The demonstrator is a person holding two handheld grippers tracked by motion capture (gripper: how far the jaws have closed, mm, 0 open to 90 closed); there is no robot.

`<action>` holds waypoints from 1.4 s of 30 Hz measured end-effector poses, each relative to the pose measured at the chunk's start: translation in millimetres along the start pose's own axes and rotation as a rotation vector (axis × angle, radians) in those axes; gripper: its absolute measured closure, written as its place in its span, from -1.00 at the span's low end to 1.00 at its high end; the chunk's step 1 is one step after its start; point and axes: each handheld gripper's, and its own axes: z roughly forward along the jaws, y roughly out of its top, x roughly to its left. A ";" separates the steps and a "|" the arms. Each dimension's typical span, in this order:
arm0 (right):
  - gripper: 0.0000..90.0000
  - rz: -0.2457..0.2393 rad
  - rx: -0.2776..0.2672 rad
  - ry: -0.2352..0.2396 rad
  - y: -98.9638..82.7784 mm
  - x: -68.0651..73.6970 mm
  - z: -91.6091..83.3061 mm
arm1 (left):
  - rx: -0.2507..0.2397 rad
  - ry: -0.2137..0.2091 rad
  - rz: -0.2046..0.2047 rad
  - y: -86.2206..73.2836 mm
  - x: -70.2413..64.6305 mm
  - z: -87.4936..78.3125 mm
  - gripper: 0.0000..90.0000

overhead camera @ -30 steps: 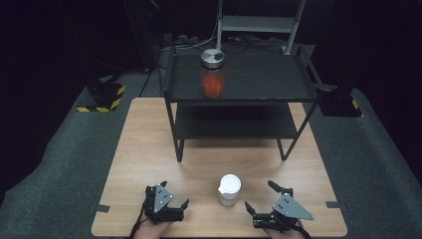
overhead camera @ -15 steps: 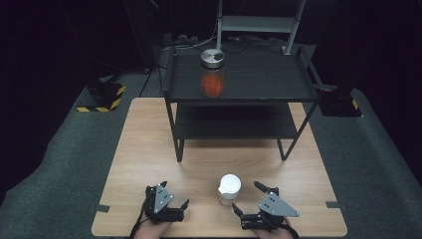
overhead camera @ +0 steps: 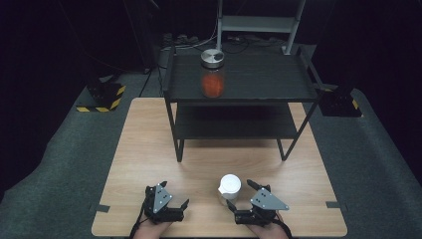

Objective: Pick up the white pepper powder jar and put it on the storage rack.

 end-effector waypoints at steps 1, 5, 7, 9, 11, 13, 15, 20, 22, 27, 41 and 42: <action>-0.85 0.004 0.000 0.002 -0.6 -0.1 2.0 | 0.000 0.000 -0.001 -0.1 0.1 -0.1 -0.99; -0.73 0.027 -0.005 0.012 -4.2 0.0 8.8 | -0.002 -0.002 -0.005 -0.4 0.8 -0.3 -0.99; -0.66 0.031 -0.015 0.019 -6.7 0.5 11.5 | -0.003 -0.002 -0.007 -0.6 0.9 -0.4 -0.99; -0.60 0.029 -0.024 0.017 -8.8 2.2 12.8 | -0.004 -0.003 -0.007 -0.9 1.0 -0.5 -0.99; -0.54 0.035 -0.037 0.022 -12.0 2.6 14.2 | -0.005 -0.003 -0.006 -1.0 1.1 -0.6 -0.99; -0.50 0.035 -0.050 0.024 -14.9 3.2 14.8 | -0.004 -0.003 -0.007 -0.8 1.1 -0.6 -0.99; -0.46 0.033 -0.063 0.024 -17.7 4.2 16.0 | -0.003 -0.002 -0.005 -0.7 0.9 -0.6 -0.99; -0.38 0.046 -0.082 0.030 -22.4 4.4 19.2 | -0.004 -0.002 -0.004 -0.7 0.7 -0.5 -0.99; -0.37 0.051 -0.090 0.033 -24.7 4.3 20.3 | -0.004 -0.003 -0.005 -0.7 0.8 -0.5 -0.99; -0.36 0.057 -0.101 0.034 -28.0 4.2 21.1 | -0.005 -0.003 -0.004 -1.0 0.8 -0.5 -0.99; -0.34 0.044 -0.145 -0.013 -24.4 5.7 9.9 | -0.012 -0.013 -0.008 -2.3 2.9 -1.2 -0.99; -0.34 0.046 -0.155 -0.015 -23.9 4.4 7.2 | -0.012 -0.013 -0.008 -2.4 2.9 -1.2 -0.99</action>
